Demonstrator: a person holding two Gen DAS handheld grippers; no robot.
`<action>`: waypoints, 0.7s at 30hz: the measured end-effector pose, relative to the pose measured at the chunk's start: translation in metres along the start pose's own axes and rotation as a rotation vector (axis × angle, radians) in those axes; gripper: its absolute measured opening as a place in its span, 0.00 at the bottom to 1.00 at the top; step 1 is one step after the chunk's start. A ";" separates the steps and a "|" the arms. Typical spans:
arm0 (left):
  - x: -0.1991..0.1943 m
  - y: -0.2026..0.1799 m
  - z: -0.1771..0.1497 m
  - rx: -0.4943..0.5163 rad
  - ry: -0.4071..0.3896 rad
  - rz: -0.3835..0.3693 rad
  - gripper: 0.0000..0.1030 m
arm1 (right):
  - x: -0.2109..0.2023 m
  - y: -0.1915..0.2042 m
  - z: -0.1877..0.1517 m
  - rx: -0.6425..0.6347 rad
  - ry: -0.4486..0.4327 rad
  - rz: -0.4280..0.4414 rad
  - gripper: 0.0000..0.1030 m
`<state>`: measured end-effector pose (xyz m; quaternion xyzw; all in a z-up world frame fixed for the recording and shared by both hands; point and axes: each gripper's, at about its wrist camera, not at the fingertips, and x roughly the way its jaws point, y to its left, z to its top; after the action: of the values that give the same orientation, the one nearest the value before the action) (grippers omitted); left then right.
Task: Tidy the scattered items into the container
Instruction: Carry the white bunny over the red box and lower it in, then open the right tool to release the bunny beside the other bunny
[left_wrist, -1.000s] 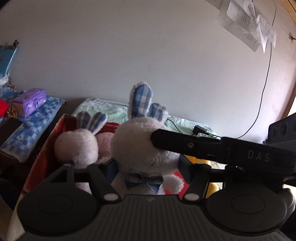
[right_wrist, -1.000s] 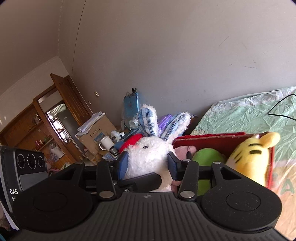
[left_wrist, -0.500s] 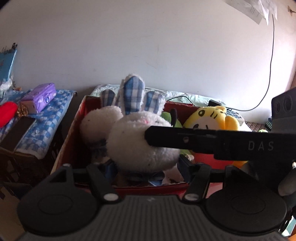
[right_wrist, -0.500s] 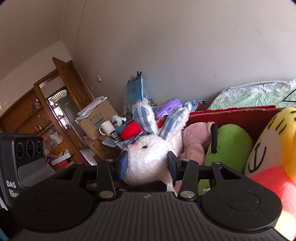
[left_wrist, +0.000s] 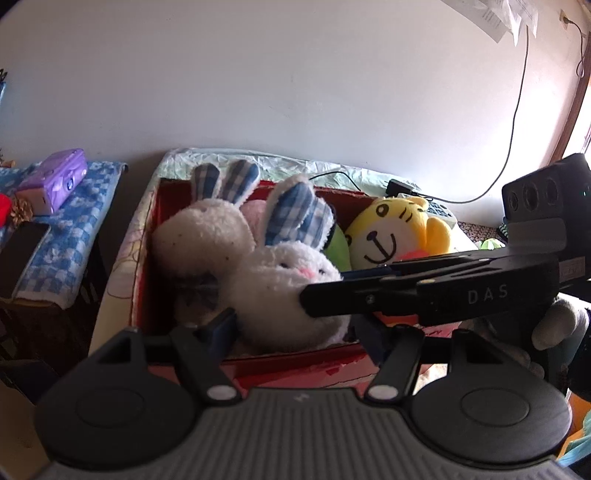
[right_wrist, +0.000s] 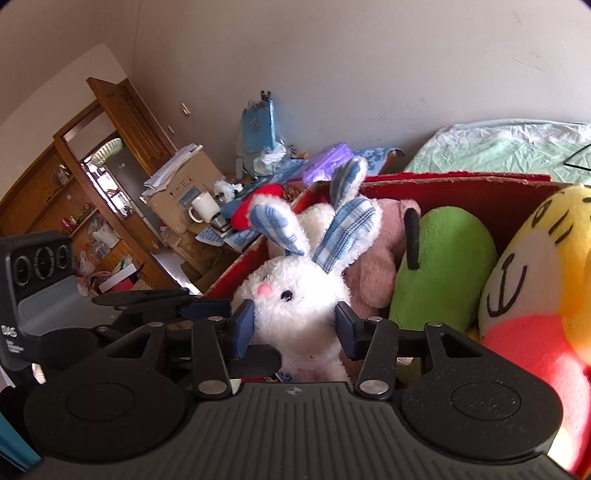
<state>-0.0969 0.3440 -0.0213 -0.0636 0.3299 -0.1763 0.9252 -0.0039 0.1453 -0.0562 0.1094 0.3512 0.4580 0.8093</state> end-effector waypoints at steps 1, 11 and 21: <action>0.001 0.000 0.000 0.000 -0.002 0.001 0.66 | 0.003 0.000 0.001 0.003 0.012 -0.007 0.49; 0.002 -0.002 -0.001 -0.010 0.007 0.009 0.67 | 0.013 -0.009 0.004 0.108 0.077 -0.047 0.59; -0.009 -0.006 0.008 -0.021 -0.071 -0.018 0.80 | -0.017 0.000 0.007 0.158 -0.010 -0.075 0.61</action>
<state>-0.0996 0.3419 -0.0087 -0.0824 0.2982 -0.1791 0.9339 -0.0045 0.1325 -0.0432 0.1621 0.3862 0.3977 0.8163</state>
